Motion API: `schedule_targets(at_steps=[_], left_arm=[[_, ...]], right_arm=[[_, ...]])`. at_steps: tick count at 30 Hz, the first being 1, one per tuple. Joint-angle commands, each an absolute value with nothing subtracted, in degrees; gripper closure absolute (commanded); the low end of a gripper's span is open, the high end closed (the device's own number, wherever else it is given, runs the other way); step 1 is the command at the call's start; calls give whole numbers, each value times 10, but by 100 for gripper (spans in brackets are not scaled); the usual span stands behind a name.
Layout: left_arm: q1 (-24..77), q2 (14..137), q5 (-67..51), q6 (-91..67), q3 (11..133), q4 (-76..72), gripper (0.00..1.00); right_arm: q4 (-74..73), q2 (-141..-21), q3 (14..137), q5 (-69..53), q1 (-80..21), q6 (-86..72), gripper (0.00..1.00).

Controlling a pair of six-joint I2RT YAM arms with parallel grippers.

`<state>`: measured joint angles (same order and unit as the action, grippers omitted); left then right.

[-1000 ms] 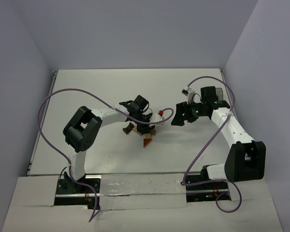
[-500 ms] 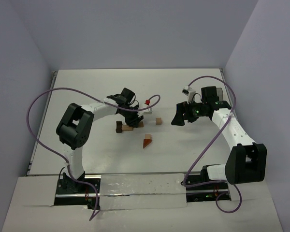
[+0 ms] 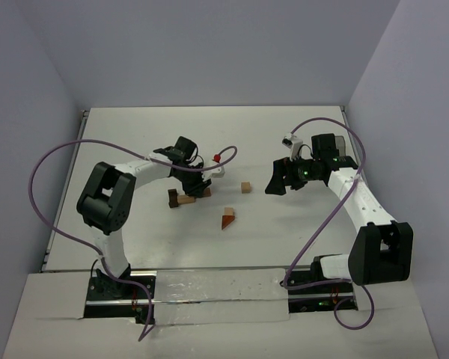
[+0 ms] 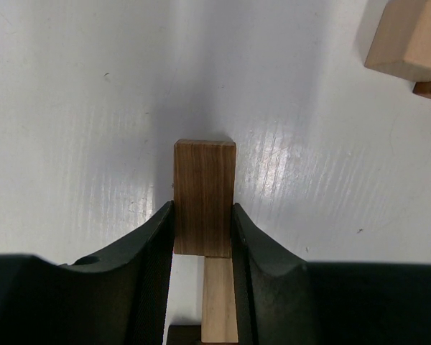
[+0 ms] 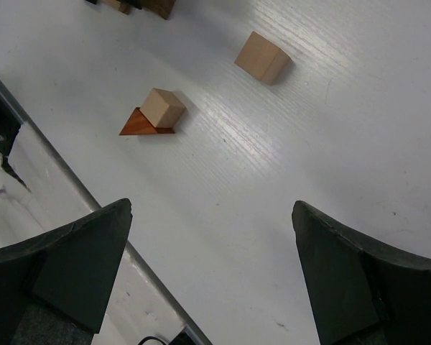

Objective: Build the wood block tower

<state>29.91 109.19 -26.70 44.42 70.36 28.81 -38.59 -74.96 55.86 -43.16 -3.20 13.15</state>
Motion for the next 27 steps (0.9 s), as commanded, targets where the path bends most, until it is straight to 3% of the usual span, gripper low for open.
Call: schedule_targets(at_steps=[1, 16, 24, 27], left_arm=[[315, 1115, -281, 471, 733, 349, 89], [350, 1168, -268, 516, 780, 371, 81], [353, 1138, -277, 520, 782, 381, 32], [352, 1117, -289, 515, 796, 382, 26]], right_arm=[[-390, -740, 568, -447, -29, 141, 0], [-398, -740, 567, -447, -29, 153, 0], [-399, -734, 575, -447, -29, 150, 0], [-397, -733, 578, -444, -29, 148, 0]])
